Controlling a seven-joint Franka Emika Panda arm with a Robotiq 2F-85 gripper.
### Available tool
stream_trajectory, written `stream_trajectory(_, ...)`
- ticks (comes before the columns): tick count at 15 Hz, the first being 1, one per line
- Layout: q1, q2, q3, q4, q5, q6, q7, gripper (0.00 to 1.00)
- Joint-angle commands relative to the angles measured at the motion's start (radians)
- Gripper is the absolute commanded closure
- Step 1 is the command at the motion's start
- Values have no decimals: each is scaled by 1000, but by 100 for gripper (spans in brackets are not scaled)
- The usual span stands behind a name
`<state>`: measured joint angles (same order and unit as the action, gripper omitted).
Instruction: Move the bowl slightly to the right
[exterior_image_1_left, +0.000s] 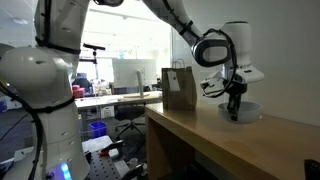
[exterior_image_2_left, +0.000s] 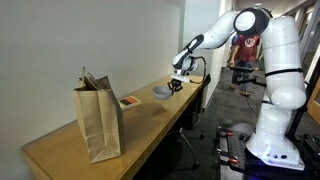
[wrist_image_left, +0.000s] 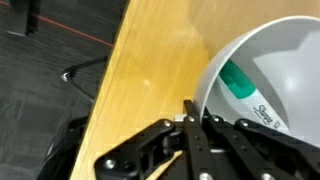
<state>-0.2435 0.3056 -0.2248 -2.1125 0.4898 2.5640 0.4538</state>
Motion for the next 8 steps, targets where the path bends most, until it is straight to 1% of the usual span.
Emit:
stream_trajectory(1, -64, 57, 40, 71, 120, -46, -114, 99)
stream_trajectory(2, -73, 76, 40, 84, 129, -50, -126, 99)
stream_trajectory(5, -80, 135, 32, 133, 100, -76, -114, 99)
stream_trajectory(8, -82, 176, 35, 175, 94, -81, -110, 99)
